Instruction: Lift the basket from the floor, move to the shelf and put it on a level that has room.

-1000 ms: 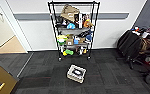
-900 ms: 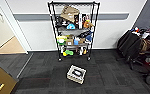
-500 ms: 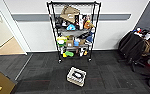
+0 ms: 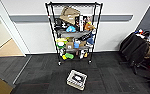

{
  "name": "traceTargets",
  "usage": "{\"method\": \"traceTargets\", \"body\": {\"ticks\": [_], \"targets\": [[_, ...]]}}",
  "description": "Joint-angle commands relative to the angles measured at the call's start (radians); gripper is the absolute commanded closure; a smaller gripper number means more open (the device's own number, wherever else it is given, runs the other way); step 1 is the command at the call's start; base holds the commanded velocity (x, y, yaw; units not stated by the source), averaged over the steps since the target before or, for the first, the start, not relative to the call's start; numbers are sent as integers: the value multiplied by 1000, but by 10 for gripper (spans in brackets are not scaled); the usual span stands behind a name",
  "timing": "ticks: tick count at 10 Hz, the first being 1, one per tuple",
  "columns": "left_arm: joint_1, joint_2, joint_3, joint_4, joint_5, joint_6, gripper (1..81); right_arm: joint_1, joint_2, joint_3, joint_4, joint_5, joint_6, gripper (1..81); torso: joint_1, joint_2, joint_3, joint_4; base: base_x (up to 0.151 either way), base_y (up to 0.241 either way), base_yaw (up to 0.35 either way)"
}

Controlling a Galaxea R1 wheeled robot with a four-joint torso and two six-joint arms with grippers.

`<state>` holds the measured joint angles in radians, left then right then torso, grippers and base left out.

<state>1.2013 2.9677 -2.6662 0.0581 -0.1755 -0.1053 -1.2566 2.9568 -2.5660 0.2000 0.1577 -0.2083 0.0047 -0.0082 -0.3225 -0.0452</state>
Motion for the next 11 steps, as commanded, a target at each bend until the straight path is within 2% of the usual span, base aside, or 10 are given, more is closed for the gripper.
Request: {"method": "traceTargets", "body": {"ticks": [1, 11], "targets": [[-48, -2, 2, -4, 44, 3, 10, 42, -3, -8, 6, -55, 1, 10, 0, 0, 0, 0, 158, 0, 0], [-38, -1, -1, -3, 45, 3, 10, 44, 12, -12, 6, -53, 7, 10, 0, 0, 0, 0, 158, 0, 0]]}}
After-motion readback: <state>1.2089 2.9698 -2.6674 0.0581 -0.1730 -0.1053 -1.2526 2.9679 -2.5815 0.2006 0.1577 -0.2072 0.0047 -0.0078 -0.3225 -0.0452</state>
